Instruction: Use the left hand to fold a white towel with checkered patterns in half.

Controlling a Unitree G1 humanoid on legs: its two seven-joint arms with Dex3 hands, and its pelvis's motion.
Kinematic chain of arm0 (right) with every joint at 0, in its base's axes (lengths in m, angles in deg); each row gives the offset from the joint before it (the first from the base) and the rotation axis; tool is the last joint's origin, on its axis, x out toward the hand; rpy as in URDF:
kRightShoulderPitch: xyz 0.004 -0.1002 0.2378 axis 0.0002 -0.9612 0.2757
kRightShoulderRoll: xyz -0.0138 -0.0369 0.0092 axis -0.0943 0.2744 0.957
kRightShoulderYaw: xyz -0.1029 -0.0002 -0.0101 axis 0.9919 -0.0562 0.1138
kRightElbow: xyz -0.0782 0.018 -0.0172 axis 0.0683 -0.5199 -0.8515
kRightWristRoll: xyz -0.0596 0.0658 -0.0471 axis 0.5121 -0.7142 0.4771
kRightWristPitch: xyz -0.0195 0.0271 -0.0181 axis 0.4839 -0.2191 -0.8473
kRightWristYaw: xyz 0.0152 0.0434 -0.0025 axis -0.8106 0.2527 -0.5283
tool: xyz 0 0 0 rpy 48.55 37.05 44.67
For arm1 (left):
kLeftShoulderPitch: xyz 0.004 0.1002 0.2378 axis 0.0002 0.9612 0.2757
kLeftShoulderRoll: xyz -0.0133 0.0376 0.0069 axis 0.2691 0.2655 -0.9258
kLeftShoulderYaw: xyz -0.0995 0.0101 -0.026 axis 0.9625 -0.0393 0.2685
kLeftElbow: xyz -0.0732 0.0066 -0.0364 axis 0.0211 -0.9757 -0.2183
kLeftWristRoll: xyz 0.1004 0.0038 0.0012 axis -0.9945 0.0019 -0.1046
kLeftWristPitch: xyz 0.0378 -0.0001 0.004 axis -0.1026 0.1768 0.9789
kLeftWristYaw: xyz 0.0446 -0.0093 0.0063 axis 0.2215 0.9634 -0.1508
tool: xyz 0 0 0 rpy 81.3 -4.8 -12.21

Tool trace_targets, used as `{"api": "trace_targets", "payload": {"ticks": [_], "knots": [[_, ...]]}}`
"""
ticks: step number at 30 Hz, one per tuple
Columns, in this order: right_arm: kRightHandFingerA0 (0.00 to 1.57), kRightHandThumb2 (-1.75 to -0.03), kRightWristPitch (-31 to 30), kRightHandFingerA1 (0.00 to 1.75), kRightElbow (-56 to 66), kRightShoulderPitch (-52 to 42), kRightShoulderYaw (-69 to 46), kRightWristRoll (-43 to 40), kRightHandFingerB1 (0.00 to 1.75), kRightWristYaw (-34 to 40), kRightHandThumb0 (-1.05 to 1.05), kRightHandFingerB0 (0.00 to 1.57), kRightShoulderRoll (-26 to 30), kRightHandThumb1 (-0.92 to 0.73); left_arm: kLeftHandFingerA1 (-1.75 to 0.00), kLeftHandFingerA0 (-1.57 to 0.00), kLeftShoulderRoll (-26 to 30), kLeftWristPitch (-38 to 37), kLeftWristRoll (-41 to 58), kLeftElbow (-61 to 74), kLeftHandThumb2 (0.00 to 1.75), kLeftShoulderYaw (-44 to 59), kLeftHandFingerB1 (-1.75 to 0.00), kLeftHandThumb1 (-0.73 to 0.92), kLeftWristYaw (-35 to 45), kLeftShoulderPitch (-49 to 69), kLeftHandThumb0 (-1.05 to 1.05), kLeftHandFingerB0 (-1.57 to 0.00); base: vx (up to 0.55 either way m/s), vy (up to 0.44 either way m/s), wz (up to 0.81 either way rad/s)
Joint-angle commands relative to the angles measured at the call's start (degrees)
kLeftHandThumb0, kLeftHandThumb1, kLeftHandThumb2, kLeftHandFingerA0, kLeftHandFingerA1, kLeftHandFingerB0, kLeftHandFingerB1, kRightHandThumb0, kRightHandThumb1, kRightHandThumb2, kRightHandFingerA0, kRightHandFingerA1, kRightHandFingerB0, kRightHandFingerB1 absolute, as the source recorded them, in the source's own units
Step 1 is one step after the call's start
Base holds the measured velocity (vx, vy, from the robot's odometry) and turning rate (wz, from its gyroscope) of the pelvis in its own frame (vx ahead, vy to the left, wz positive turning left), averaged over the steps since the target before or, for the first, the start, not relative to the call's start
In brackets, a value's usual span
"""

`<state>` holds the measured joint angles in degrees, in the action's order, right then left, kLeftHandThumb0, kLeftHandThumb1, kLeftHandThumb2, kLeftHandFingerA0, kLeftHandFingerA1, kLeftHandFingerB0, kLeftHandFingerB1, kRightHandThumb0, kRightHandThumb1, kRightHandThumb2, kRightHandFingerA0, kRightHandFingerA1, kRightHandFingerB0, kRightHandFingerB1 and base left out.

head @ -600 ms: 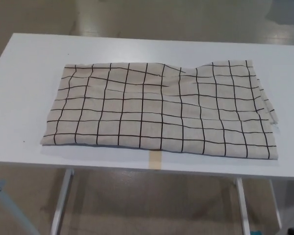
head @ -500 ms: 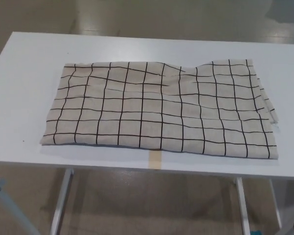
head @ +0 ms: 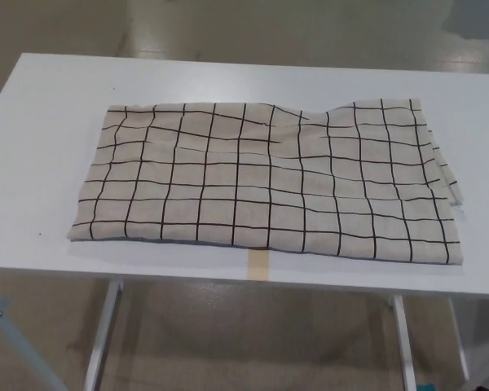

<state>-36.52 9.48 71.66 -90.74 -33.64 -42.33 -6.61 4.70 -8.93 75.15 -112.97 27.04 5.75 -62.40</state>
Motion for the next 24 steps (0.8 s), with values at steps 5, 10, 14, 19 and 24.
{"api": "trace_targets", "payload": {"ticks": [5,10,14,19,24], "knots": [[0.47,-0.59,3.5,0.45,-0.9,-1.7,3.2,1.8,0.35,-2.5,-0.46,0.42,0.8,-0.6,-0.24,0.0,-1.8,-35.4,-17.9,22.3,0.81,5.0,-0.12,0.43,-10.7,2.2,-0.72,0.0,0.0,0.0,0.0],[0.47,-0.59,3.2,0.45,-1.2,-1.6,3.4,1.8,0.35,-2.6,-0.47,0.41,1.0,-0.6,-0.05,0.0,2.4,-24.6,-21.1,38.1,0.84,5.3,0.0,0.44,-6.4,5.1,-0.78,0.0,0.0,0.0,0.0],[0.41,-0.83,2.9,0.55,-1.1,-2.1,3.5,1.9,0.48,-2.4,-0.52,0.34,1.2,-0.5,0.0,0.0,6.6,-21.3,-23.0,40.5,0.82,2.6,0.0,0.46,-3.9,0.6,-0.79,0.0,0.0,0.0,0.0],[0.4,-0.83,3.1,0.55,-1.9,-2.1,3.9,2.6,0.48,-1.7,-0.52,0.34,1.0,-0.5,-0.16,0.0,11.2,-19.4,-29.5,35.9,0.8,-3.6,-0.16,0.36,-4.3,-8.4,-0.63,0.0,0.0,0.0,0.0],[0.41,-0.83,3.5,0.56,-3.2,-1.6,4.1,2.5,0.48,-1.5,-0.51,0.33,1.0,-0.5,-0.14,0.0,15.2,-13.7,-37.5,32.6,0.8,-12.5,-0.14,0.38,-1.5,-17.0,-0.65,0.0,0.0,0.0,0.0]]}}
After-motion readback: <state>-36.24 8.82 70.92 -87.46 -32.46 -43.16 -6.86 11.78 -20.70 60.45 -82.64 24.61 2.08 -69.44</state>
